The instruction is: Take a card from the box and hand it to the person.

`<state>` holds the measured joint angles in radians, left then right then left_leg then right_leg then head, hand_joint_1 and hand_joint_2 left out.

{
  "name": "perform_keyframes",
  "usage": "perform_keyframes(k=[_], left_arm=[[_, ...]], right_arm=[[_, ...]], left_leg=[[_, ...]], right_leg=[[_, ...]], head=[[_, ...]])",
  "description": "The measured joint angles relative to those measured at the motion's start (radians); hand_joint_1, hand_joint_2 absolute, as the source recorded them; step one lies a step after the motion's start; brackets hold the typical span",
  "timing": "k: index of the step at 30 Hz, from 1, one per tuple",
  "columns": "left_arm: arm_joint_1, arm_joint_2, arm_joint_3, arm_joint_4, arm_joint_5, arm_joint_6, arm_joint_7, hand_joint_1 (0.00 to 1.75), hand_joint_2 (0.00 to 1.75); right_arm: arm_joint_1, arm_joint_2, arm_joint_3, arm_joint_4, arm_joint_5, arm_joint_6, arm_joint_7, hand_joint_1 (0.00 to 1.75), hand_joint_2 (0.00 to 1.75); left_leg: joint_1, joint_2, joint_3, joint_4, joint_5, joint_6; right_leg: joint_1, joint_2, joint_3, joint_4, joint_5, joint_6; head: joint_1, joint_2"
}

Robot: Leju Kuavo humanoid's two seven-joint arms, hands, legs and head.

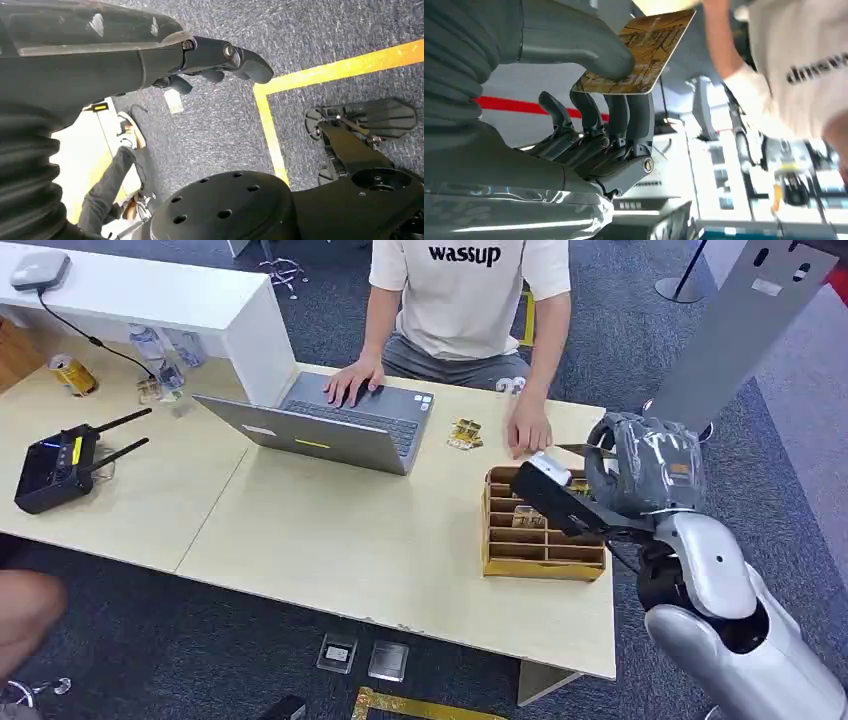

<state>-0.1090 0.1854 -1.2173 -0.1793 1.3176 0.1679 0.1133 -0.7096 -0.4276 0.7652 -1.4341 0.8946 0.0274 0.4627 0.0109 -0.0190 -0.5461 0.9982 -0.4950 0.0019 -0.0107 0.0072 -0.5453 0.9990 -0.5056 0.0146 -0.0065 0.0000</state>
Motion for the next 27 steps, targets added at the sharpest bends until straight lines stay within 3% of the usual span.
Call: perform_keyframes(k=[4, 10, 15, 20, 27], left_arm=[[-0.001, -0.001, 0.0, 0.0, -0.006, -0.001, -0.004, 0.0, 1.75], [-0.002, -0.006, -0.001, 0.0, -0.02, -0.014, -0.013, 0.0, 1.75], [-0.006, -0.019, -0.002, 0.0, -0.03, -0.014, -0.014, 0.0, 1.75], [-0.008, -0.025, -0.003, 0.0, -0.042, -0.012, -0.018, 0.0, 1.75], [-0.008, -0.027, -0.007, 0.0, -0.043, -0.012, -0.021, 0.0, 1.75]], right_arm=[[0.036, 0.024, 0.0, -0.053, 0.064, -0.073, -0.052, 1.48, 1.75], [0.053, 0.096, 0.009, 0.001, 0.141, -0.266, -0.181, 1.48, 1.75], [0.026, 0.177, 0.024, 0.184, 0.172, -0.501, -0.262, 1.48, 1.75], [-0.004, 0.248, 0.039, 0.402, 0.193, -0.67, -0.316, 1.48, 1.75], [-0.008, 0.325, 0.045, 0.634, 0.193, -0.713, -0.345, 1.48, 1.75]], left_leg=[[0.0, 0.0, 0.0, 0.0, 0.0, 0.0], [0.0, 0.0, 0.0, 0.0, 0.0, 0.0], [0.0, 0.0, -0.001, 0.0, 0.0, 0.0], [0.0, 0.0, -0.001, 0.0, 0.0, 0.0], [0.0, 0.0, -0.001, 0.0, 0.0, 0.0]], right_leg=[[0.0, 0.0, 0.0, 0.0, 0.0, 0.0], [0.0, 0.0, 0.0, 0.0, 0.0, 0.0], [0.0, 0.0, 0.0, 0.0, 0.0, 0.0], [0.0, 0.0, 0.0, 0.0, 0.0, 0.0], [0.0, 0.0, -0.001, 0.0, 0.0, 0.0]], head=[[0.0, 0.0], [0.0, 0.0], [0.0, 0.0], [0.0, 0.0], [0.0, 0.0]])
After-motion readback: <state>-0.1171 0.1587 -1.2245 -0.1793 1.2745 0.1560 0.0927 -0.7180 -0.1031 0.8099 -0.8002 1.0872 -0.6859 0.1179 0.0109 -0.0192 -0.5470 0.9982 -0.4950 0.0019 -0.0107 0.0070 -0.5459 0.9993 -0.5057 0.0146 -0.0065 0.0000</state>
